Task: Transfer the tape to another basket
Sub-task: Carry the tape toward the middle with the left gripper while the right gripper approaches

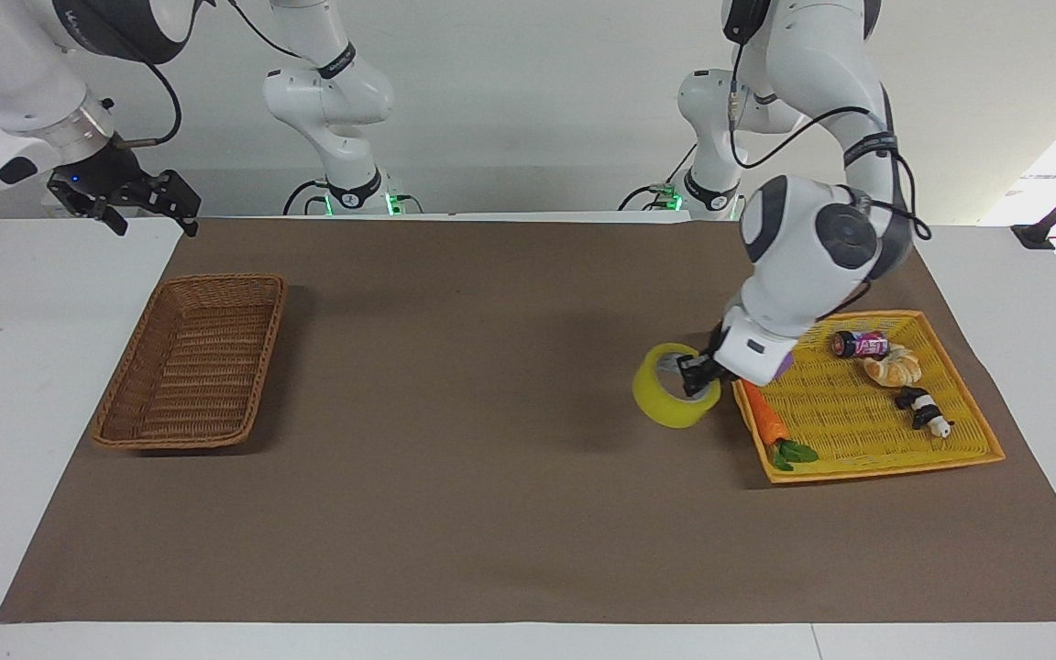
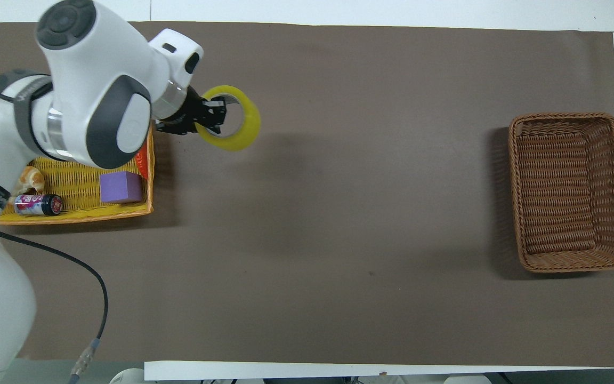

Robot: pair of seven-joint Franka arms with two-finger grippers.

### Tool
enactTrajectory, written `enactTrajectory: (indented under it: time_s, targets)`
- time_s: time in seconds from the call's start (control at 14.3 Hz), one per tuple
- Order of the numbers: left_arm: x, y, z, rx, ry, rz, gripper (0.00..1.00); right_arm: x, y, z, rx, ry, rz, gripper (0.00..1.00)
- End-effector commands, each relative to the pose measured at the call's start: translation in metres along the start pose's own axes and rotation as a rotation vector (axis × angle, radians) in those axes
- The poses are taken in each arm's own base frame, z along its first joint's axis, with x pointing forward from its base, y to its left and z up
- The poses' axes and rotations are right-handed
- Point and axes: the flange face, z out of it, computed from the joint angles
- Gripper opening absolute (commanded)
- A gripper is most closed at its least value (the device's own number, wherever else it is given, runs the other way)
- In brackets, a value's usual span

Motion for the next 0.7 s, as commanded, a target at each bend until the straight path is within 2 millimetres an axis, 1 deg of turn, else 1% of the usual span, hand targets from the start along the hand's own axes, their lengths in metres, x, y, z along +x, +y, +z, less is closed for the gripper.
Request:
enactTrajectory:
  time_s: [0.0,0.07,0.14,0.28,0.35,0.49,0.63]
  targets:
    - [-0.012,0.014,-0.008,-0.070,0.019,-0.046,0.00,-0.005,0.005,0.000,0.024,0.020,-0.007,0.99]
    - [-0.014,0.017,-0.008,-0.071,0.018,-0.053,0.00,-0.005,0.008,-0.001,0.025,0.025,-0.003,0.99]
    - [-0.022,0.026,-0.005,-0.068,0.013,-0.038,0.00,-0.004,0.006,-0.001,0.026,0.026,-0.013,0.99]
    - [-0.025,0.030,-0.004,-0.068,0.011,-0.038,0.00,-0.002,-0.007,0.001,0.053,0.026,-0.084,0.99]
    - [-0.027,0.033,-0.004,-0.069,0.012,-0.036,0.00,0.001,-0.016,0.005,0.140,0.056,-0.139,0.99]
    - [-0.027,0.033,-0.003,-0.067,0.009,-0.037,0.00,0.013,-0.033,0.022,0.285,0.123,-0.176,0.99]
    - [-0.028,0.036,-0.009,-0.070,0.011,-0.031,0.00,0.033,-0.065,0.037,0.440,0.161,-0.186,0.99]
